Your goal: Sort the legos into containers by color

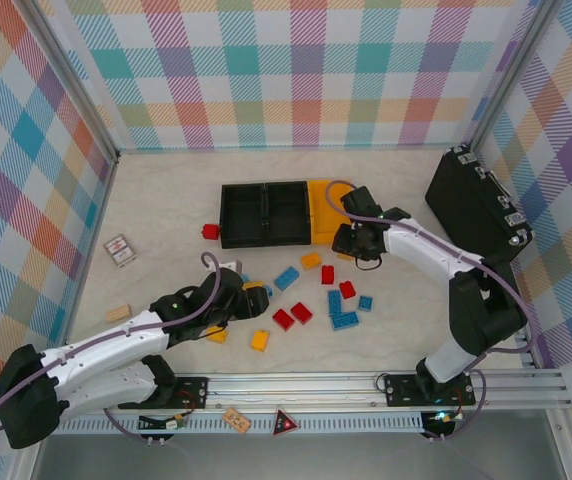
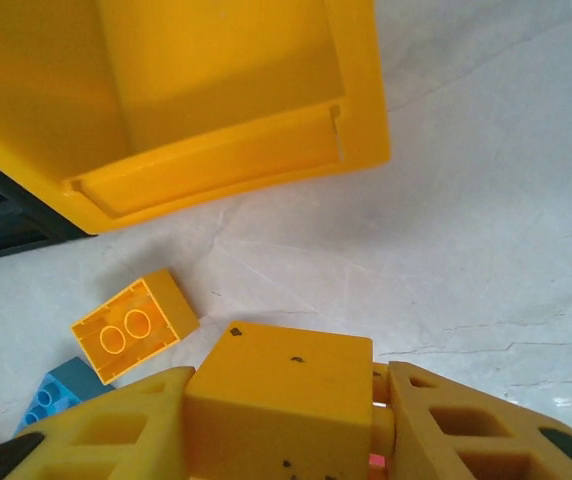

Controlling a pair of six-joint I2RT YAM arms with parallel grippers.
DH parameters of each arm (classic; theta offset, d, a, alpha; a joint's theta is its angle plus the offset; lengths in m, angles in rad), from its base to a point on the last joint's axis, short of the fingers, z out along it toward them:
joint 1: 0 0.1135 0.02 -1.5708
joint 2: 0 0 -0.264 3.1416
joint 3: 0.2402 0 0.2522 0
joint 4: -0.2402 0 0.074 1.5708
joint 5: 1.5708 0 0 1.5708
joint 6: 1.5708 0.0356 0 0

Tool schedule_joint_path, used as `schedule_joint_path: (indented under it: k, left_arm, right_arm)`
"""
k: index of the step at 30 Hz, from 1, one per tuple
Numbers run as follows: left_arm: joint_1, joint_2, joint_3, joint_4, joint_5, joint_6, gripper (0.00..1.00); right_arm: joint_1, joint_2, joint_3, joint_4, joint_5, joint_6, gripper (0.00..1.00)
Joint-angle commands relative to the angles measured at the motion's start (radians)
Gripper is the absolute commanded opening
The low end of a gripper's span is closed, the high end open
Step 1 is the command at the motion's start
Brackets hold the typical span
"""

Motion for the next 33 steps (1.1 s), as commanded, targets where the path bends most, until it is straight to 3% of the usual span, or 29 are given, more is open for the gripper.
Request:
schedule_joint_path:
  k: [1,14,24,33]
  left_arm:
    - [-0.025,0.011,0.039,0.051,-0.005,-0.007,0.7]
    - [-0.052,-0.02,0.058,0.038,-0.041,-0.02,0.7]
    - [-0.054,-0.053,0.031,0.004,-0.06,-0.033,0.7]
    - [-0.054,-0.061,0.023,0.0,-0.065,-0.037,0.71]
  right_arm:
    - [0.004,0.021,0.072,-0.044,0.039,-0.05,0.36]
    - [-0.027,0.298,0.423,-0.117,0.067,-0.092,0.37]
    - [-0.039,0.426,0.533,-0.151,0.075,-0.076,0.41]
    - [-0.038,0.425,0.56,-0.167,0.079,-0.071,0.56]
